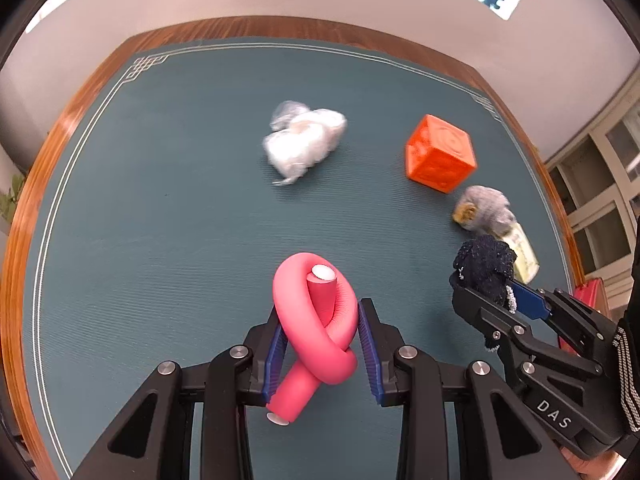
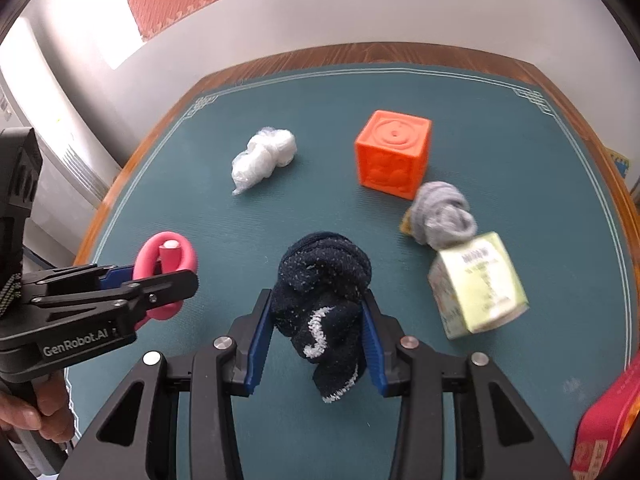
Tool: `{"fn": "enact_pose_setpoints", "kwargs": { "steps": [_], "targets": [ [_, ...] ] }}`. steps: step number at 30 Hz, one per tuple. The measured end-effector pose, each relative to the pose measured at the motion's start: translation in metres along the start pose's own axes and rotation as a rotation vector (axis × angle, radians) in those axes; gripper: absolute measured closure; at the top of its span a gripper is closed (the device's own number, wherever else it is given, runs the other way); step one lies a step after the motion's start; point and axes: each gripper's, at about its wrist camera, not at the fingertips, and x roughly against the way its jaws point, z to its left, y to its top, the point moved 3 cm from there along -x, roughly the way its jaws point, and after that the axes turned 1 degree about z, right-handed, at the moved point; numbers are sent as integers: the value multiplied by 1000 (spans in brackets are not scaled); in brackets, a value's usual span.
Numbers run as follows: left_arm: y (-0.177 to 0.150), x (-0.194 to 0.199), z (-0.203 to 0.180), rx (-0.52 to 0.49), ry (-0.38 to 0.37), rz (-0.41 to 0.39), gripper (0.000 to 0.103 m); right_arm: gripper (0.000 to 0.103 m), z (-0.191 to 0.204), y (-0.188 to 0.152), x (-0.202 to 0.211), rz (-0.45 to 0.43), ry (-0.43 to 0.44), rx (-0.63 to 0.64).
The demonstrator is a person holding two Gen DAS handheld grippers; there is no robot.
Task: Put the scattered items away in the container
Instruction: 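Carry the pink tube and black sock toward the red tin box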
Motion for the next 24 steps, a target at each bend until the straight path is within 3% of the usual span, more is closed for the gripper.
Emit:
{"fn": "enact_pose_setpoints", "kwargs": {
  "steps": [17,24],
  "targets": [
    [-27,22,-96,-151,-35,-24,67,59,-50,-38,80,-95,-46,-124],
    [-36,26,-155,-237,-66,-32,67,58,-92,-61,123,-149,-98,-195]
  ]
}}
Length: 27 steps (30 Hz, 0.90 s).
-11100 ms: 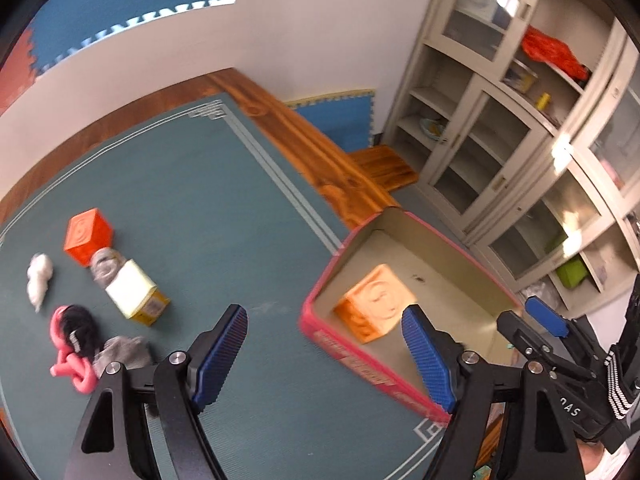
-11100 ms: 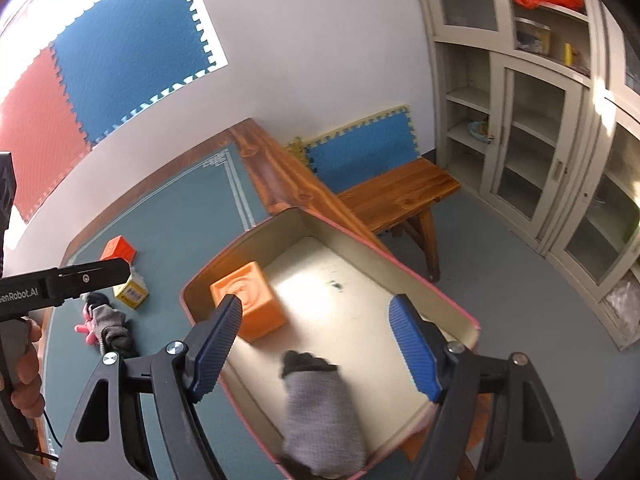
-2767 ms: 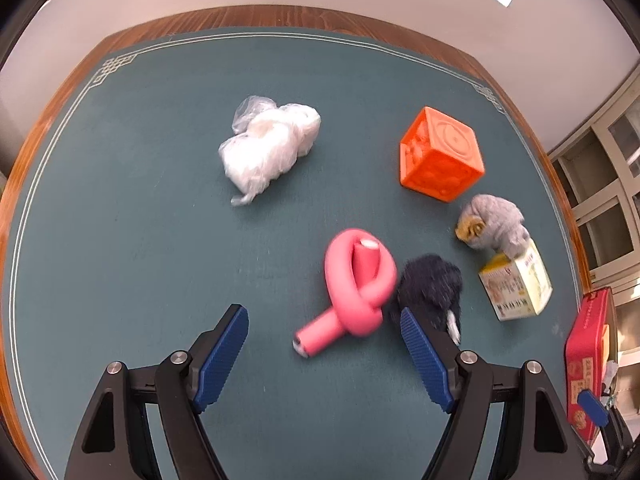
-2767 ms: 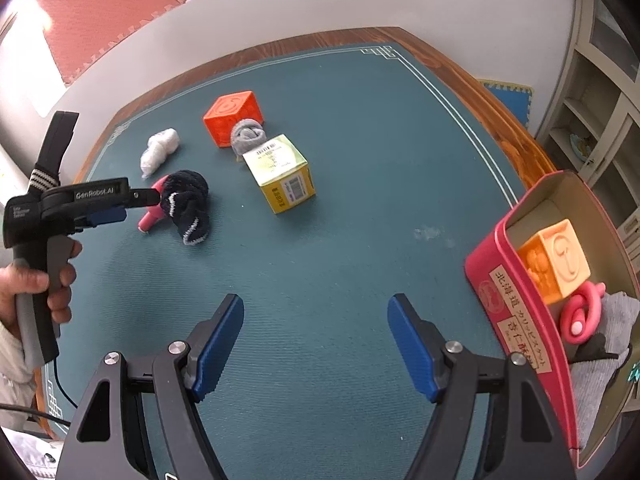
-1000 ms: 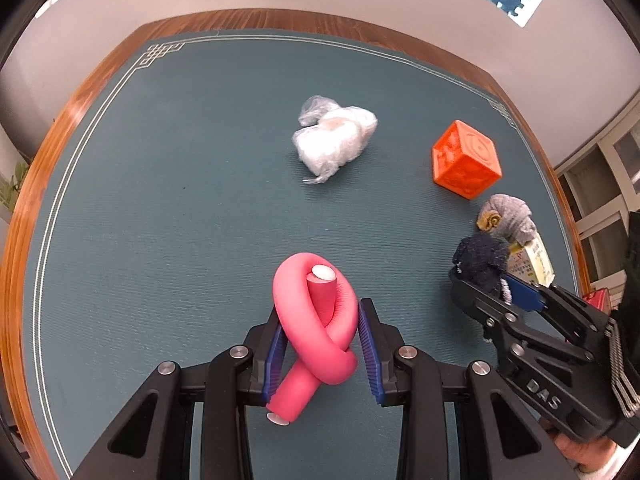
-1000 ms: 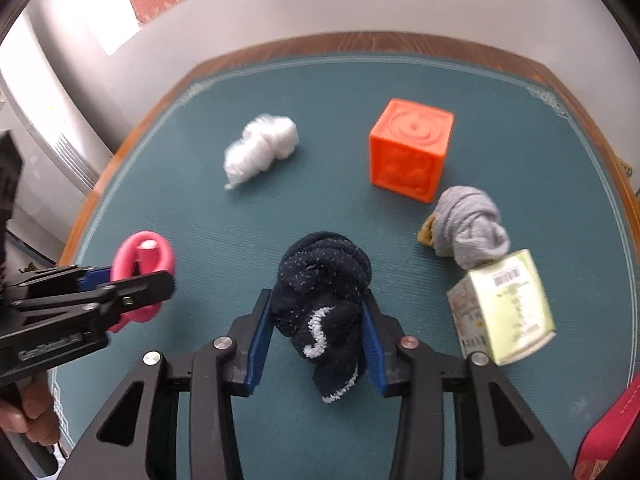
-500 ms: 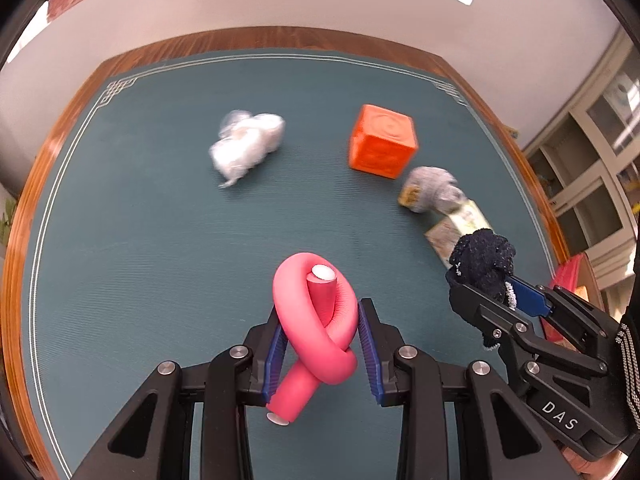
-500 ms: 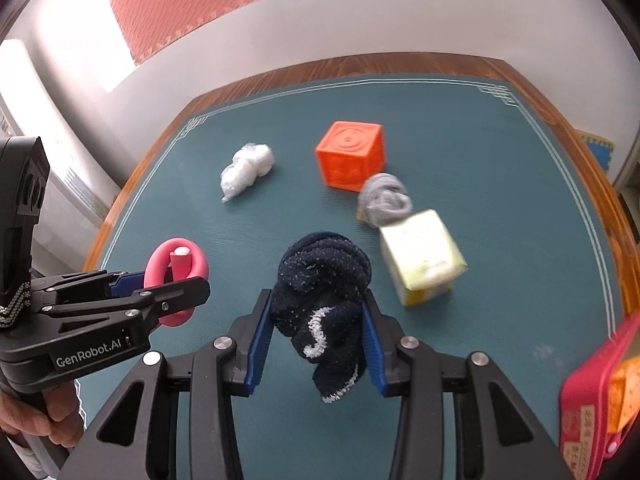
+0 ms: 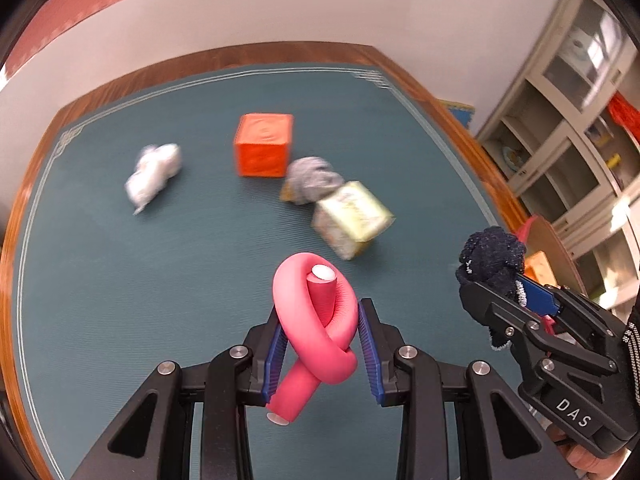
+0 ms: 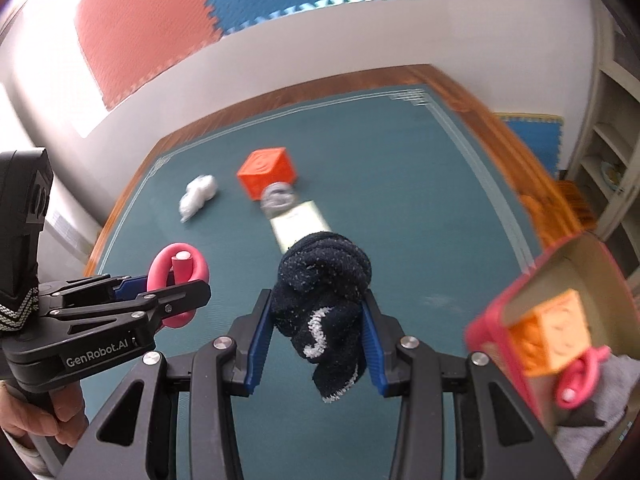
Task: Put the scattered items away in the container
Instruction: 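Carry the pink tube and black sock toward the red tin box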
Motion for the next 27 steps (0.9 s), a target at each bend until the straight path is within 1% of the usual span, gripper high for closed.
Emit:
{"fn": "enact_pose_setpoints", "kwargs": {
  "steps": [6,15,18,22,23,27],
  "targets": [
    [6,-3,-62,-95,-39,-8,67,58,-54,-10,37,-44,-59,-76],
    [12,-15,-154,-226,-102,-1,67,58,-131,-29,81,-95,-160,-190],
    [12,-21,-176,-259,-116,6,67,58,-152,-36,92,-105,-176,-224],
    [15,-24,-179,-254,-95,7,67,56,-165,-38,100,-116,-172,-242],
    [17,-26,-174,-235,-85,11,67,55,-165,-37,98,-115,-166,-243],
    [20,-30,-152,-184,-59,21,67,54,-156,-30,87,-101,-130,-221]
  ]
}}
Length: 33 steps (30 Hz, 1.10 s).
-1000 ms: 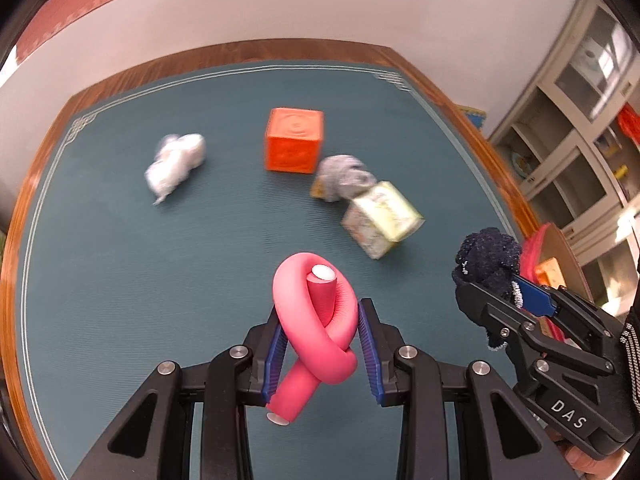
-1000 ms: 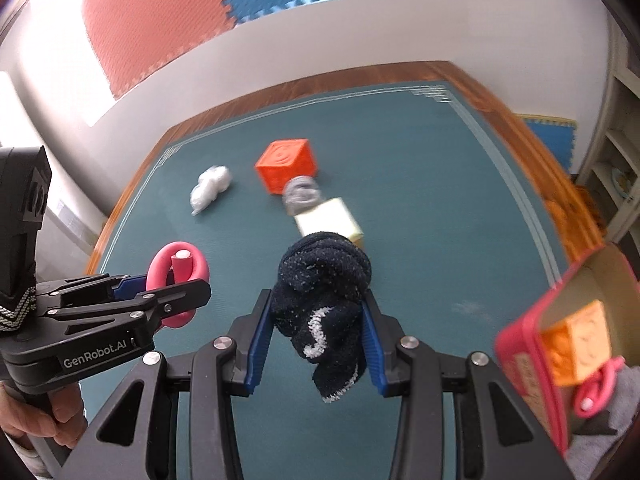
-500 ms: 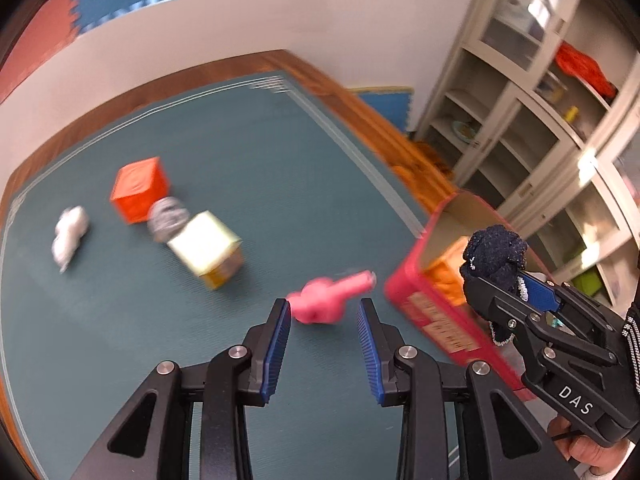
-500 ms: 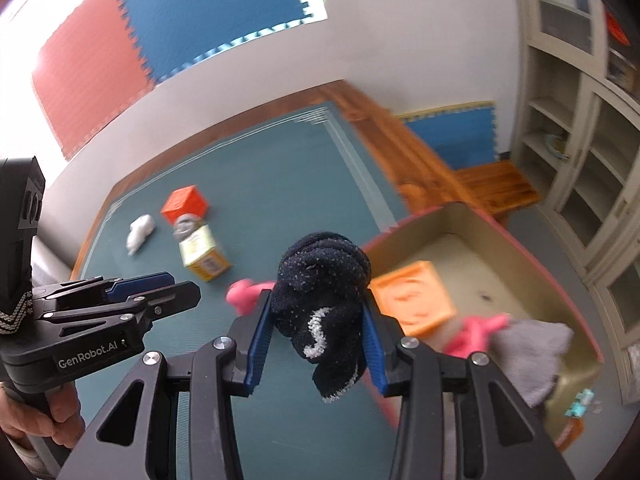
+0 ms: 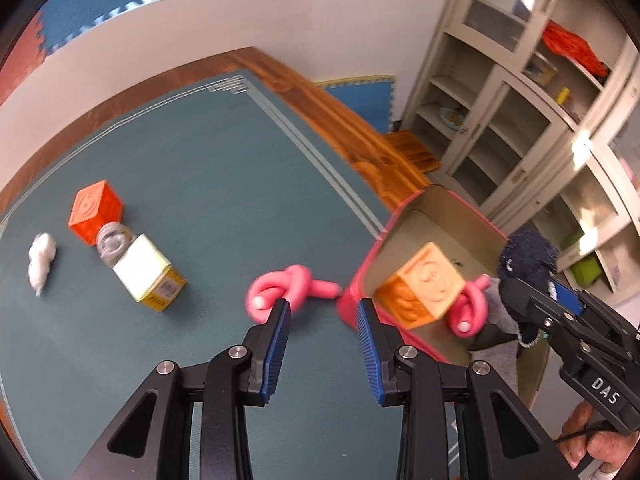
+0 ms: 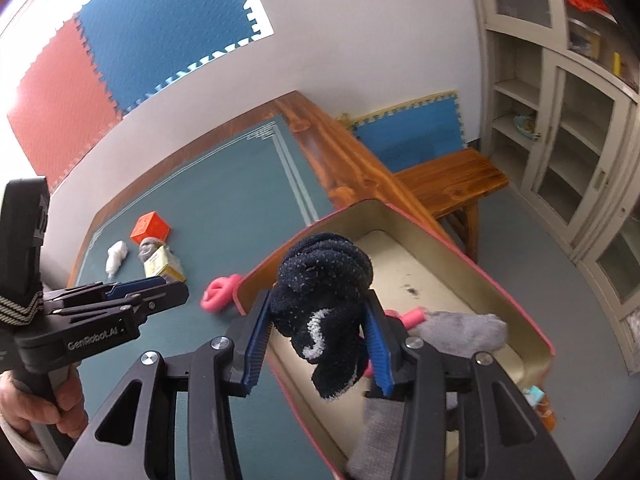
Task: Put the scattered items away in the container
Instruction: 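Carry the pink tube and black sock toward the red tin box, then release the black sock with the right tool while the left tool drops the pink tube in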
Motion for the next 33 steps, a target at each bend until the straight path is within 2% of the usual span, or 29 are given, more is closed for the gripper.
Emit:
{"fn": "enact_pose_setpoints", "kwargs": {
  "steps": [4,7,8,9,11,15,19,25,29,33],
  "targets": [
    [-4,-5,25,50,11,17,67,54,20,2,-12,17,33,39],
    [-9,-14,37,75,-19,42,67,54,31,3,-17,23,45,57],
    [-10,-19,39,75,-36,55,65,54,32,2,-17,24,42,58],
    [-11,-22,38,71,-46,64,56,54,33,2,-17,26,40,59],
    [-11,-31,37,55,-59,68,50,54,35,0,-17,29,35,61],
    [-9,-56,28,-6,-82,101,50,54,25,-3,-14,37,4,40],
    [-5,-78,24,-56,-67,110,50,54,11,-8,-8,43,-32,11],
    [7,-88,30,-86,-44,87,50,54,-3,-12,-5,51,-62,-13],
    [2,-97,36,-95,-34,107,51,54,-5,-11,-7,52,-62,-13],
    [0,-96,32,-112,2,88,54,55,-5,-11,-9,57,-56,-10]
  ]
}}
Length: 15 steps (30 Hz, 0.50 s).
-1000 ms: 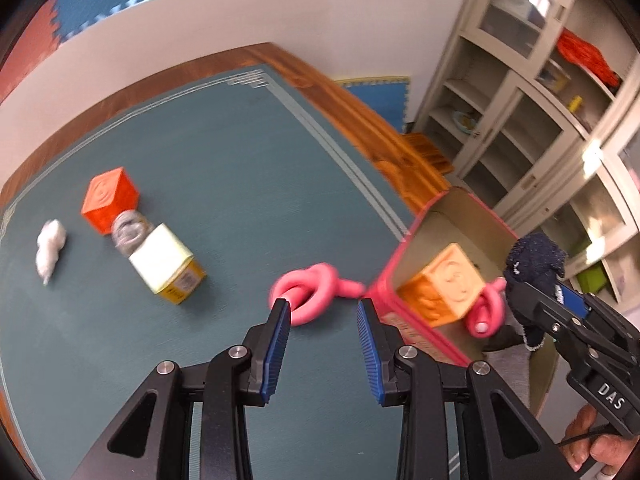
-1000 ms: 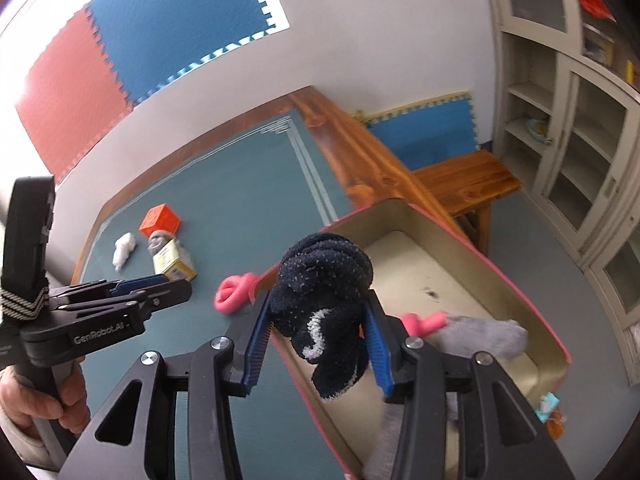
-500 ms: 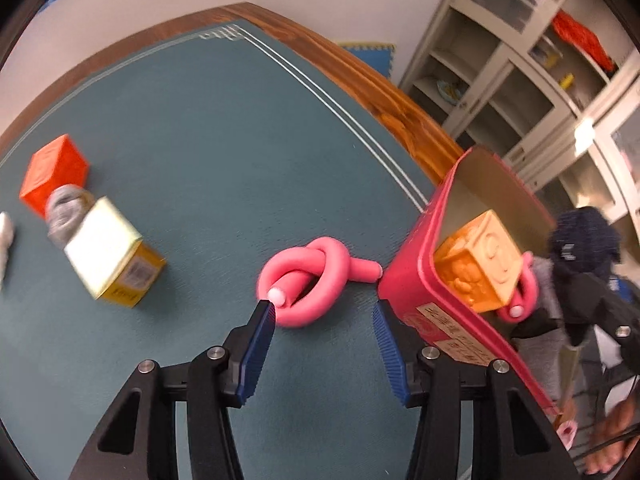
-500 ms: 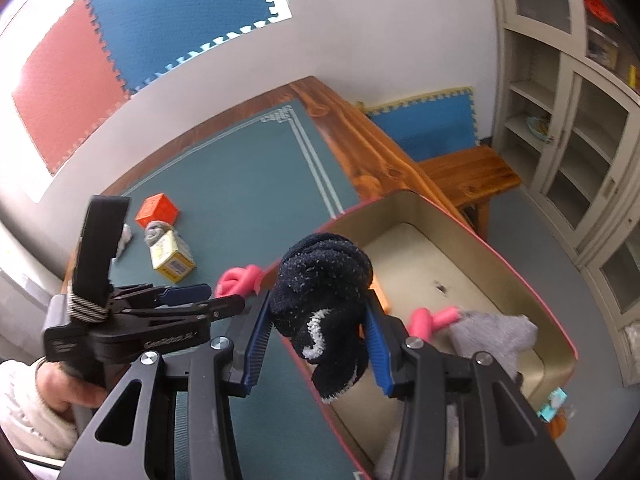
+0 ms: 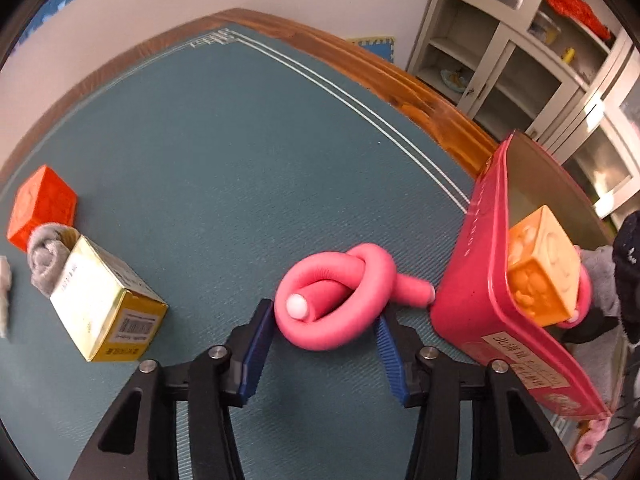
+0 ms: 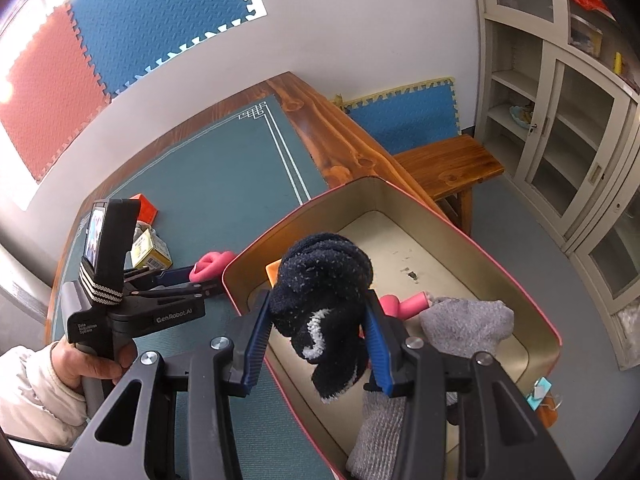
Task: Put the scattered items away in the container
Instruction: 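Release the black sock with the right tool while the left tool drops the pink tube in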
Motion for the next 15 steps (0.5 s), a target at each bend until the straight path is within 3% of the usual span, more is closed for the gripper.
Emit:
{"fn": "enact_pose_setpoints", "kwargs": {
  "steps": [9,15],
  "targets": [
    [3,40,10,107,-7,-65,57,55,-5,1,3,-18,12,-5],
    [17,83,-19,70,-59,-147,57,55,-19,0,10,-39,-1,-40]
  ]
}}
